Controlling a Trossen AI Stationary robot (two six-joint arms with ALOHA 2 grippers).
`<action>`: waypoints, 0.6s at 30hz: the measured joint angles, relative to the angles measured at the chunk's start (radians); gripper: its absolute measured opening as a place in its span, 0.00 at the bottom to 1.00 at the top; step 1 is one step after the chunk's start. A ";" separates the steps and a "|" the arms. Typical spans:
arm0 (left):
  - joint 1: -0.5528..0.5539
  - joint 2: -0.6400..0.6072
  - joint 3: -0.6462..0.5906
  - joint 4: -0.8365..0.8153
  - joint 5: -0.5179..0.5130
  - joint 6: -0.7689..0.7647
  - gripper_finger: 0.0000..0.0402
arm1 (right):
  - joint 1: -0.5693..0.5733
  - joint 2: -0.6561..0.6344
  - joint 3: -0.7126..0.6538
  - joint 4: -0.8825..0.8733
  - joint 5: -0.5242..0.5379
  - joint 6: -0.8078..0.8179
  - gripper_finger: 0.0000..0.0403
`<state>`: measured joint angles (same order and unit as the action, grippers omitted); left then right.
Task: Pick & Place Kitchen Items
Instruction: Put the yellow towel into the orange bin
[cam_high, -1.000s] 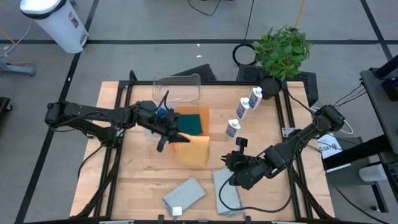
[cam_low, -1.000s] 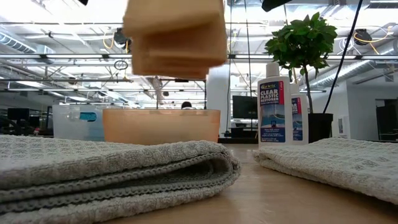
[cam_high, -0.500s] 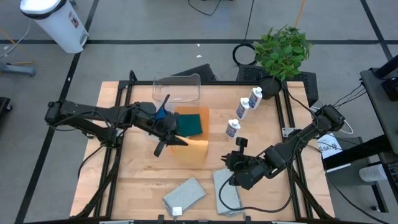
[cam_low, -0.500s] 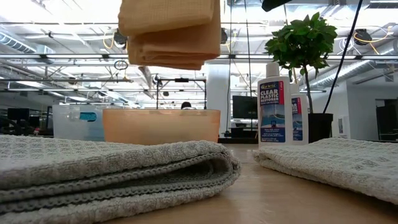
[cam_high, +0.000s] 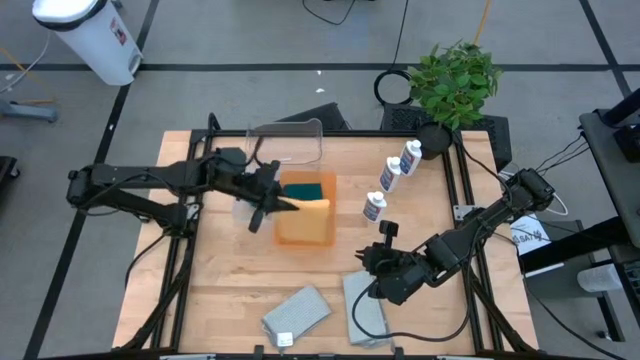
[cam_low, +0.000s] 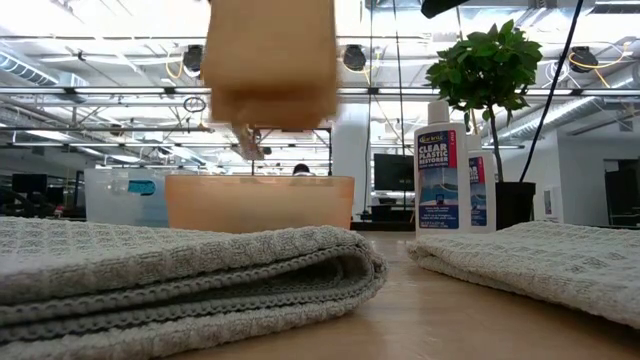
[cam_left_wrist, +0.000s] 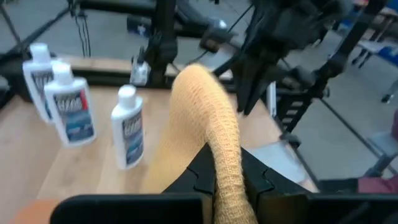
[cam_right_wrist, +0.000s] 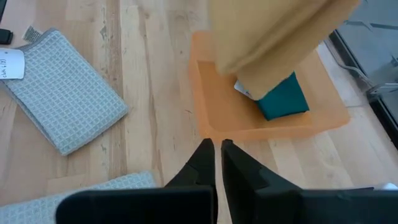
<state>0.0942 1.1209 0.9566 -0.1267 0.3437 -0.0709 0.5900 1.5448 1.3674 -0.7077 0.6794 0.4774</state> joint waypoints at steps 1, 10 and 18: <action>0.014 0.001 -0.012 0.009 0.020 0.003 0.05 | 0.000 0.000 0.000 0.000 0.000 0.000 0.00; 0.096 -0.002 -0.100 0.086 0.136 0.043 0.05 | -0.001 0.000 0.000 0.000 0.000 -0.003 0.00; 0.123 0.012 -0.202 0.300 0.222 0.019 0.05 | -0.001 0.000 0.000 0.000 0.000 -0.003 0.01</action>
<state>0.2176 1.1329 0.7546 0.1735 0.5654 -0.0523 0.5888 1.5447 1.3674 -0.7074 0.6796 0.4744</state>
